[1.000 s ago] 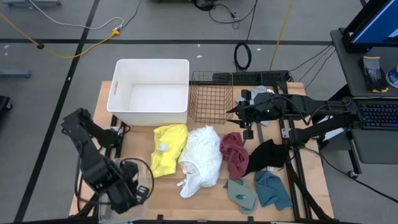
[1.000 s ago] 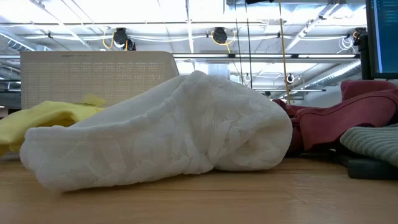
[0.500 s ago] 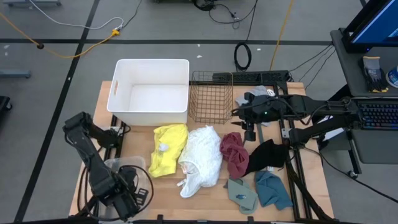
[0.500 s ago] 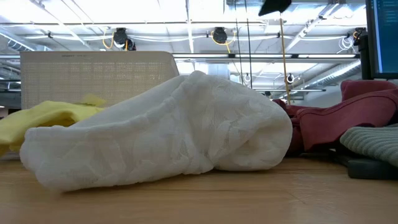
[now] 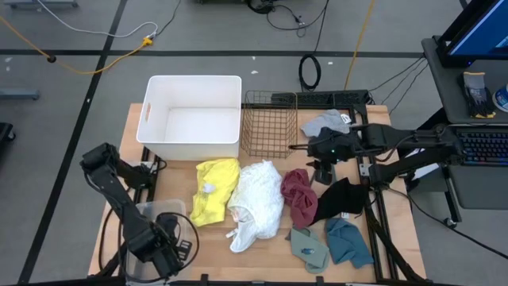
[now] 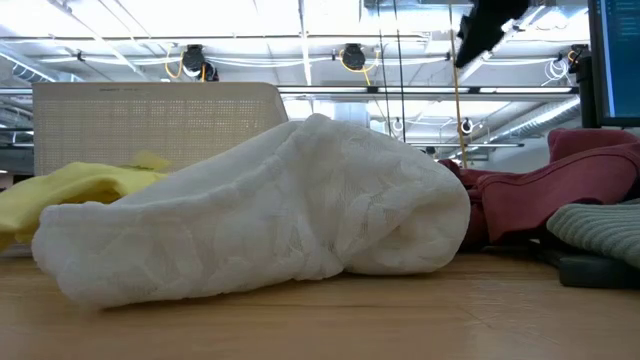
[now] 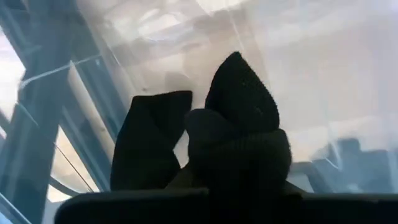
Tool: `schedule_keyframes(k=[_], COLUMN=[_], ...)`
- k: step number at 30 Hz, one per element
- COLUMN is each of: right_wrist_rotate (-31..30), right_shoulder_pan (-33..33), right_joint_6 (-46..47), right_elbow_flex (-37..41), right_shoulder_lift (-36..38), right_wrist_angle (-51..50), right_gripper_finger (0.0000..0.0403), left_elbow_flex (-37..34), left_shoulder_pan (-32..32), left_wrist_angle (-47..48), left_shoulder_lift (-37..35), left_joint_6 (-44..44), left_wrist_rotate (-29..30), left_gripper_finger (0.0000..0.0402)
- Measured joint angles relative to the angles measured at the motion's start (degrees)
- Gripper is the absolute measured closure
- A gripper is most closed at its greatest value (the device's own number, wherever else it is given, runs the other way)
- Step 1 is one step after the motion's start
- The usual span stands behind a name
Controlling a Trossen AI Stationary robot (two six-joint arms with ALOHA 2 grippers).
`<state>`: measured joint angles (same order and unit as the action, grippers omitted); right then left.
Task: Pick & Place Cloths
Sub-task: Put the black sock into the transparent bin, then put the teal sock into the transparent bin
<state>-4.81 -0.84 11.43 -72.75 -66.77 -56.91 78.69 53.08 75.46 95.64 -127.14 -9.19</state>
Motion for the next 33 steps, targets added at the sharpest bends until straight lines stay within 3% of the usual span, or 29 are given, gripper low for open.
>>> schedule_keyframes(k=[13, 19, 26, 33], right_wrist_rotate=[10.41, 15.53, 17.12, 21.49], right_shoulder_pan=[-0.02, -0.02, -0.04, -1.44], right_joint_6=[5.48, 2.57, -1.50, -1.69], right_elbow_flex=[15.53, 17.53, 17.64, 17.64], right_shoulder_lift=[0.03, 0.59, 4.14, 10.18], right_wrist_angle=[2.49, 2.06, -0.86, -1.13], right_gripper_finger=[0.0267, 0.0266, 0.0270, 0.0271], left_elbow_flex=[-1.39, -1.24, -1.21, -1.17], left_shoulder_pan=[0.00, 0.04, 0.06, 1.73], left_wrist_angle=[2.14, 1.72, 0.10, -0.31], left_shoulder_lift=[-0.20, -1.52, -5.13, -10.01], left_joint_6=[3.53, 3.87, 2.94, -0.40], left_wrist_rotate=[1.70, 1.73, 1.70, 3.53], left_gripper_finger=[0.0305, 0.0232, 0.0146, 0.0106])
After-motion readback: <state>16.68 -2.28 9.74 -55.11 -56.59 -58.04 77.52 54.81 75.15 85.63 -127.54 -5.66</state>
